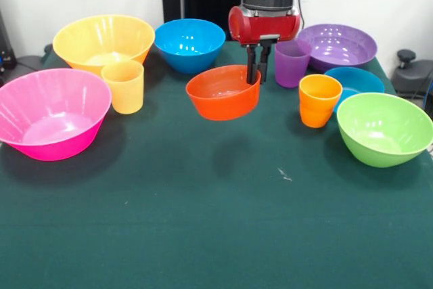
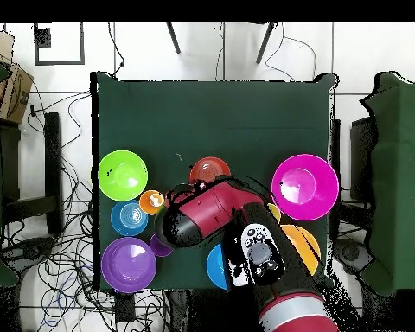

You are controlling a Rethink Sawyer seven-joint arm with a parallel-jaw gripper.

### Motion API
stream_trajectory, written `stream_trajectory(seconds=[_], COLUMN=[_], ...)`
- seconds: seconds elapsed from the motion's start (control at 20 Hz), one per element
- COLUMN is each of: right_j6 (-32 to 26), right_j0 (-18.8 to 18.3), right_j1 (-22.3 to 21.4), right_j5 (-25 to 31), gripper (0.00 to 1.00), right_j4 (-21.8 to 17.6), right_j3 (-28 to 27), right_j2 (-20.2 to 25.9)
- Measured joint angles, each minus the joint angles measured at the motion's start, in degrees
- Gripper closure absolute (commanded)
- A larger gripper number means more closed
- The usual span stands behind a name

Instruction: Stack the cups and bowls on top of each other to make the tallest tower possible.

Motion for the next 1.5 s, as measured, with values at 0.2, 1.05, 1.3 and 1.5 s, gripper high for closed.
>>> stream_trajectory(seconds=[0.2, 1.05, 1.3, 1.5], right_j6=[0.0, 0.0, 0.0, 0.0], right_j0=[-0.3, -0.2, -0.2, -0.3], right_j1=[0.0, 1.0, 2.1, 3.4], right_j5=[0.0, 1.3, 2.6, 2.6], gripper=[1.0, 1.0, 1.0, 1.0], right_j4=[0.0, 2.2, 2.2, 2.2], right_j3=[0.0, -0.5, -1.2, -2.7], right_j2=[0.3, 1.4, 1.5, 1.8])
